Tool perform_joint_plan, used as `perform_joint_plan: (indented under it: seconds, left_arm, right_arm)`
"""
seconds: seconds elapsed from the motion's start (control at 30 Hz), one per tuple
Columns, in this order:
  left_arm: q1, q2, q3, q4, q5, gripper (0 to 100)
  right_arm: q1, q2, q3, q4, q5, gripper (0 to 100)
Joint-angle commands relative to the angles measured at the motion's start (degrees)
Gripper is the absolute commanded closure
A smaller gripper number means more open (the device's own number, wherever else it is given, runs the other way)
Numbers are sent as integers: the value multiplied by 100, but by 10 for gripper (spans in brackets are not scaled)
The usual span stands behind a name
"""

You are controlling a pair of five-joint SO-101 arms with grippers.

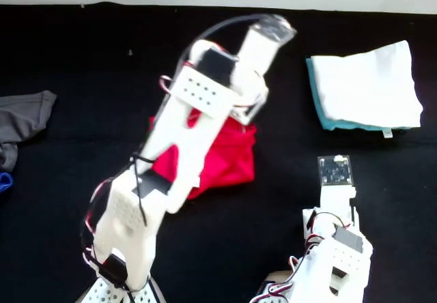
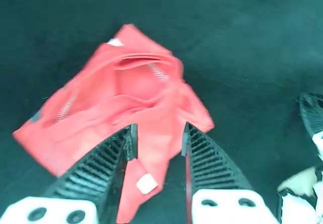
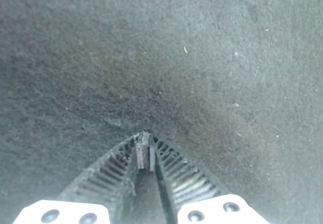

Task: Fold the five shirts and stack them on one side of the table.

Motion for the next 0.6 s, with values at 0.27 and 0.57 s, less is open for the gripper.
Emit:
perform_joint_plan:
  seconds: [0.27, 0.57]
  left_arm:
    - [-1429, 505, 1437, 97, 35, 991]
    - [110, 857, 1596, -53, 62, 991]
  right_arm:
    - [171, 57, 127, -154, 44, 993]
    - [171, 57, 127, -154, 44, 993]
